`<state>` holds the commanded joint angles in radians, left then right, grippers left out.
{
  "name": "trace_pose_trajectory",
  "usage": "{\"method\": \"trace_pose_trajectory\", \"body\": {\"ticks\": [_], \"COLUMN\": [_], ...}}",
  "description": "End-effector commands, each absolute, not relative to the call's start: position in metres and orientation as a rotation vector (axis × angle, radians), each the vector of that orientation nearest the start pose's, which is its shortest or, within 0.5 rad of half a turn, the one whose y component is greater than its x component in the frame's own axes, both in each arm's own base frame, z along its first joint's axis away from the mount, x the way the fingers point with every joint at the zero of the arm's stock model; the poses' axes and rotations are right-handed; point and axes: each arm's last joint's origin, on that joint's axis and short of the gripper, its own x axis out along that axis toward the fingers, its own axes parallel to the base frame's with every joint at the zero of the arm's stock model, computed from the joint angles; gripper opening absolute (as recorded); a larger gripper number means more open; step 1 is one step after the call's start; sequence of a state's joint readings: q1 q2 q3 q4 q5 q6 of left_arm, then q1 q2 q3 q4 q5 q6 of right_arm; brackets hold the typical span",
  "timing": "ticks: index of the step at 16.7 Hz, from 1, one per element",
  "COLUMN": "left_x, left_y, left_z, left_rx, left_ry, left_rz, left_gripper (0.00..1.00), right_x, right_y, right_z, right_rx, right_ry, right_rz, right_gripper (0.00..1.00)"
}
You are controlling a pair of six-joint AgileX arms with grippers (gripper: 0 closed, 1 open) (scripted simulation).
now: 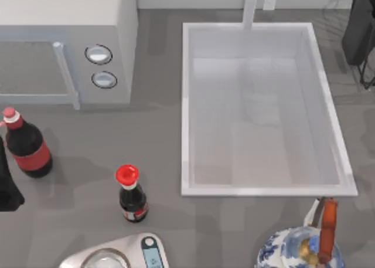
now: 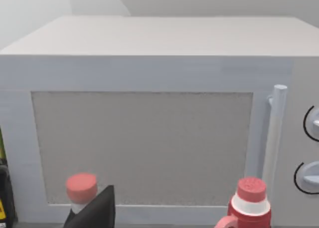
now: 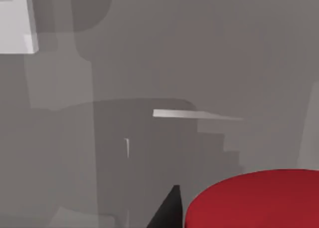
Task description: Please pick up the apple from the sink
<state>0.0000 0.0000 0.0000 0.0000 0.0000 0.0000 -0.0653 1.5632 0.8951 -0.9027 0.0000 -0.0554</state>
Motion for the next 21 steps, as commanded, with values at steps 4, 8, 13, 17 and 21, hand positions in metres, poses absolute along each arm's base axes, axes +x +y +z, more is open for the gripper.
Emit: {"method": "trace_pose_trajectory", "body": {"ticks": [4, 8, 13, 17, 21], "left_x": [0.1057, 0.1057, 0.1057, 0.1057, 0.1057], "left_y": [-0.0012, -0.0012, -0.0012, -0.0012, -0.0012], "left_z": [0.1600, 0.1600, 0.1600, 0.1600, 0.1600], "left_rx": [0.000, 0.000, 0.000, 0.000, 0.000], "left_ry": [0.000, 0.000, 0.000, 0.000, 0.000], "left_rz": [0.000, 0.000, 0.000, 0.000, 0.000], "left_gripper": [1.00, 1.00, 1.00, 1.00, 1.00], "right_x": [0.2528, 0.2528, 0.2528, 0.2528, 0.2528], "right_y": [-0.0155, -0.0155, -0.0155, -0.0155, -0.0155], "right_z": [0.1600, 0.1600, 0.1600, 0.1600, 0.1600], "right_rx": [0.008, 0.008, 0.008, 0.008, 0.008], "right_ry": [1.571, 1.571, 1.571, 1.571, 1.571], "right_rz": [-0.008, -0.008, -0.008, -0.008, -0.008], "right_gripper": [0.15, 0.45, 0.83, 1.00, 1.00]}}
